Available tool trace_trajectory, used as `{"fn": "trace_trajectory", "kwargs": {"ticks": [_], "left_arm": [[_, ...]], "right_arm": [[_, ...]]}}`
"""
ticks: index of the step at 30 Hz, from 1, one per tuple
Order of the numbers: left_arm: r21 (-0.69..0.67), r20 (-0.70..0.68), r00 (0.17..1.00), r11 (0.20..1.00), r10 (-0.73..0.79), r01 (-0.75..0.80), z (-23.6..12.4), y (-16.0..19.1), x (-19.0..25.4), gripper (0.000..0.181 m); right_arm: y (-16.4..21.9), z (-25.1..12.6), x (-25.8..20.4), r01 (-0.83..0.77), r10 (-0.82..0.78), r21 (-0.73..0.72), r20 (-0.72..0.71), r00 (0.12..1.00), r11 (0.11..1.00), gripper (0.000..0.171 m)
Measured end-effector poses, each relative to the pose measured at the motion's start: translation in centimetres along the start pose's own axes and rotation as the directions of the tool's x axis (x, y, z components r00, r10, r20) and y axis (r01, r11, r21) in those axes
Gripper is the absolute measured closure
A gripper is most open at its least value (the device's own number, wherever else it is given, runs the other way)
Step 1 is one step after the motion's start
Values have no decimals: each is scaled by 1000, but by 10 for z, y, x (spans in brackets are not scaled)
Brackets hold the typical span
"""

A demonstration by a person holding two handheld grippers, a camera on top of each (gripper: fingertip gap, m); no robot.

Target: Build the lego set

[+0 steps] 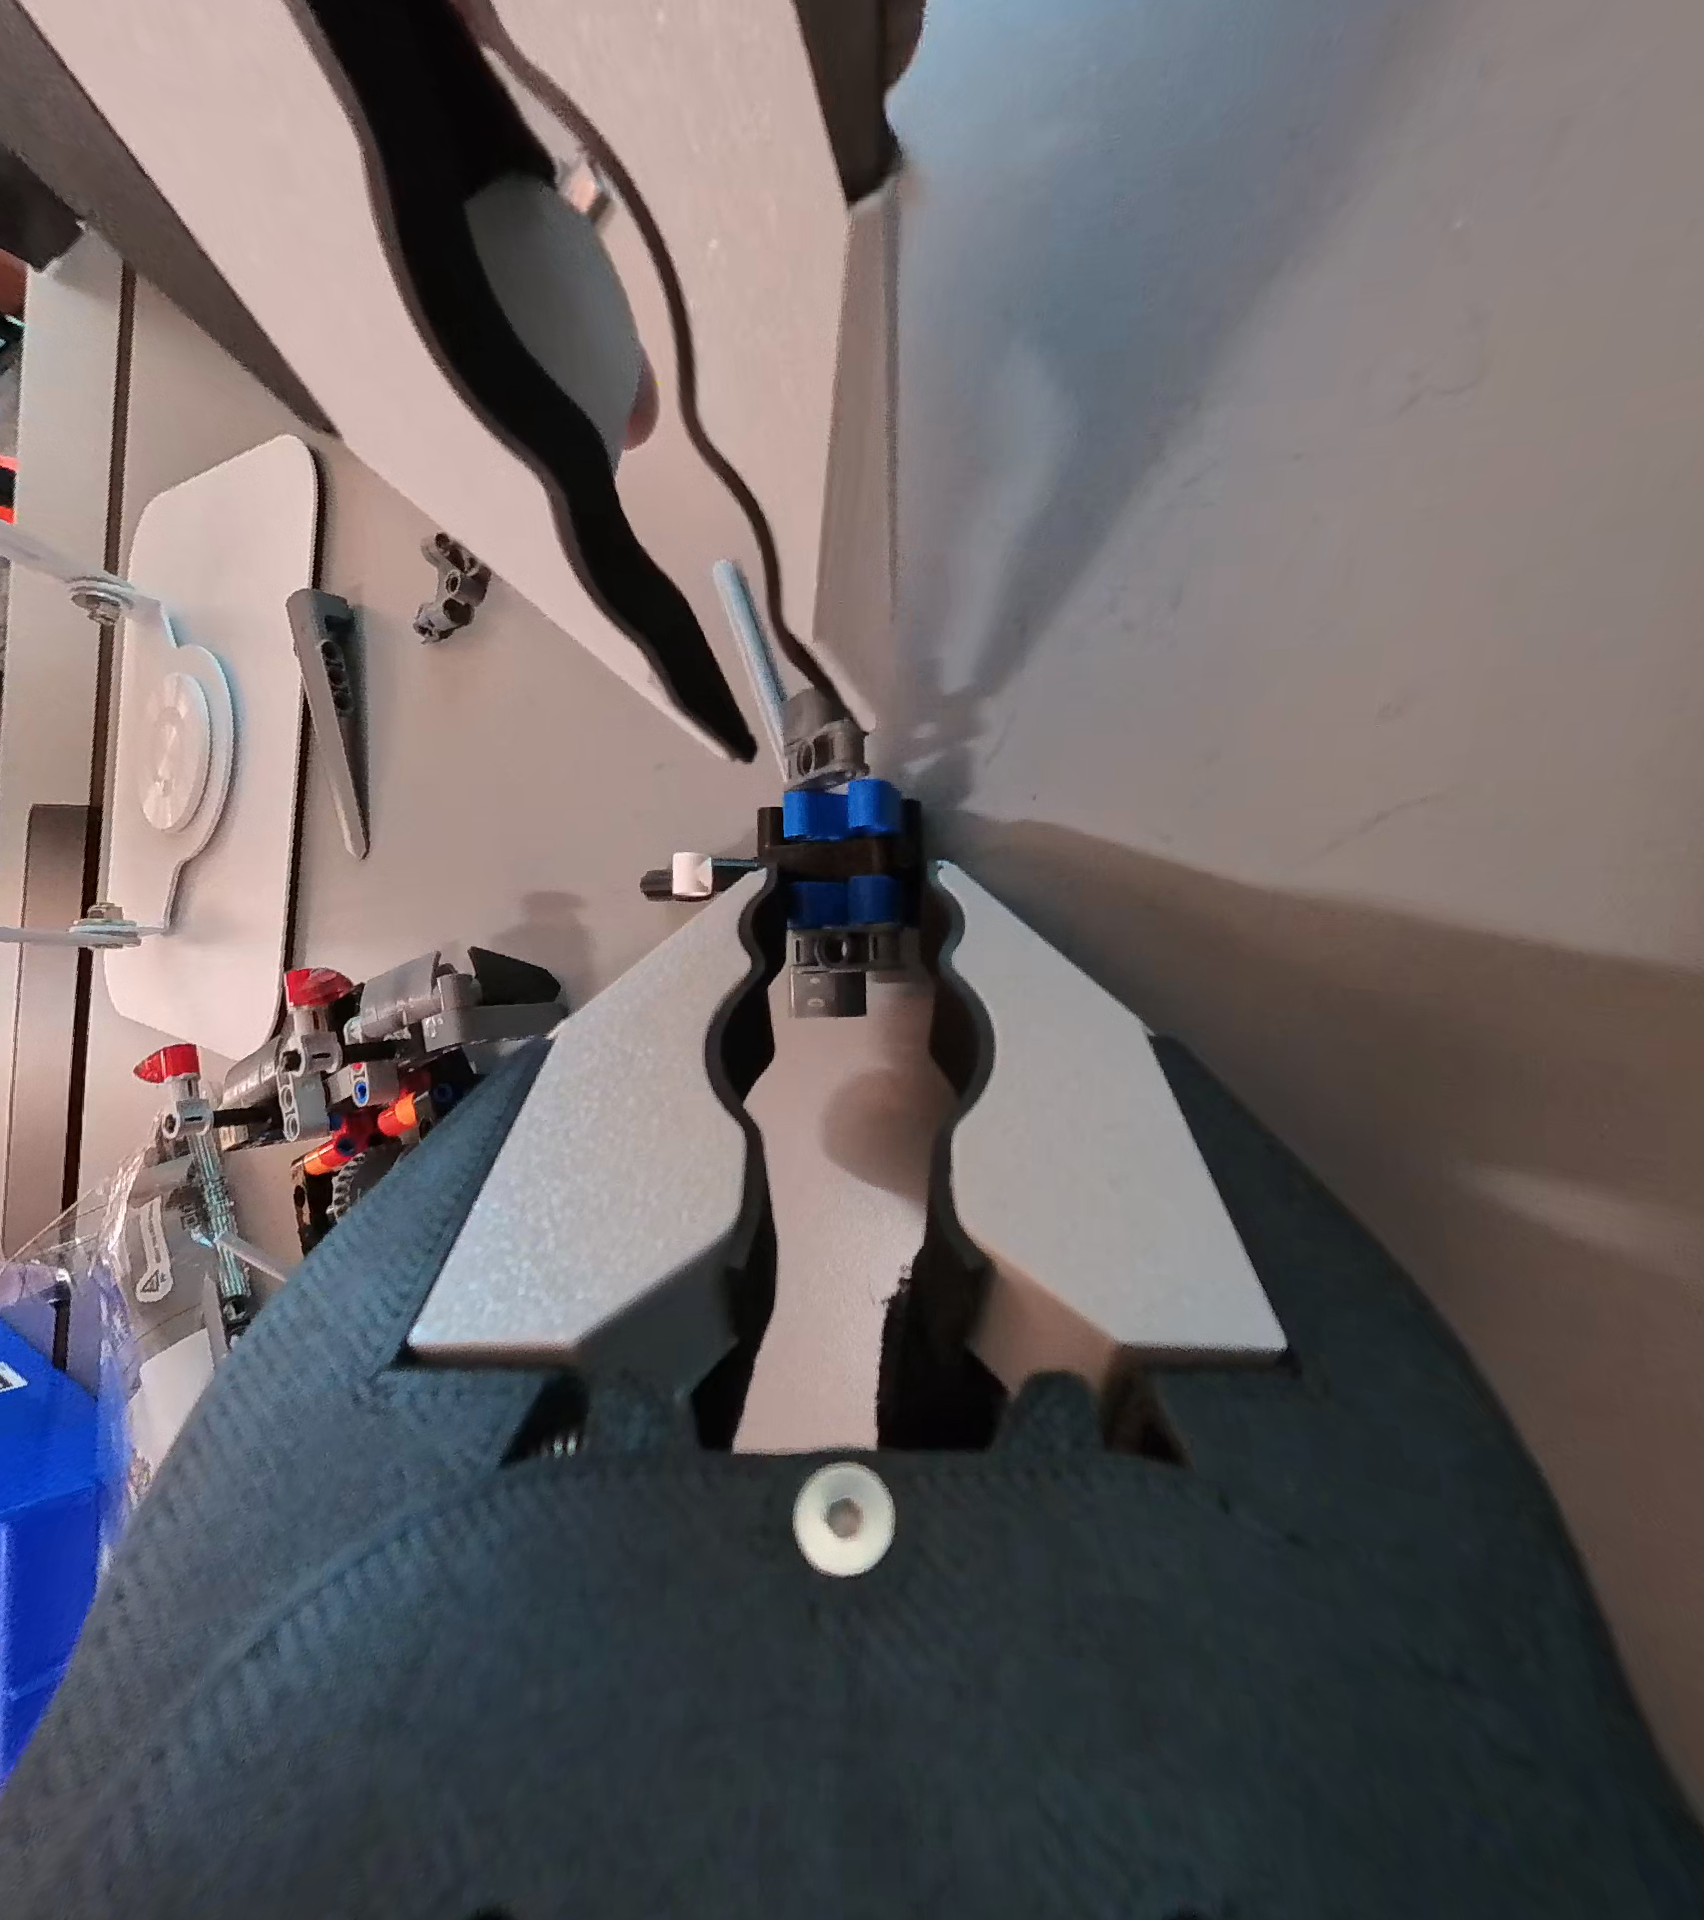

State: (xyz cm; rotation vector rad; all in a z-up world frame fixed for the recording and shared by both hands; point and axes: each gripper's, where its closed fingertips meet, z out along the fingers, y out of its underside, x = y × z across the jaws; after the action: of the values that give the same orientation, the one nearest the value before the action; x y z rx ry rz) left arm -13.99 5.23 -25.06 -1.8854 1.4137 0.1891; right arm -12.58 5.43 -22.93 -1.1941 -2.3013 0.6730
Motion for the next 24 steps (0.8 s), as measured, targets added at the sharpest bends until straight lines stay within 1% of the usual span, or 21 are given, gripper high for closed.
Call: {"fn": "trace_trajectory", "kwargs": {"ticks": [4, 6, 7, 16, 24], "left_arm": [[0, -4, 1000, 1000, 1, -1, 0, 0, 0, 157], [-1, -4, 1000, 1000, 2, -2, 0, 0, 0, 157], [-2, -4, 1000, 1000, 2, -2, 0, 0, 0, 157], [0, -3, 1000, 1000, -2, 2, 0, 0, 0, 157], [1, 0, 1000, 1000, -3, 3, 0, 0, 0, 158]], "right_arm": [[0, -1, 1, -24, 24, 13, 15, 1000, 1000, 155], [-5, -2, 1, -37, 36, 46, 22, 999, 998, 160], [-5, -1, 0, -48, 46, 52, 35, 998, 998, 160], [-1, 5, -4, -64, 62, 31, 66, 996, 997, 161], [0, 6, -2, -52, 51, 21, 48, 998, 998, 158]]}}
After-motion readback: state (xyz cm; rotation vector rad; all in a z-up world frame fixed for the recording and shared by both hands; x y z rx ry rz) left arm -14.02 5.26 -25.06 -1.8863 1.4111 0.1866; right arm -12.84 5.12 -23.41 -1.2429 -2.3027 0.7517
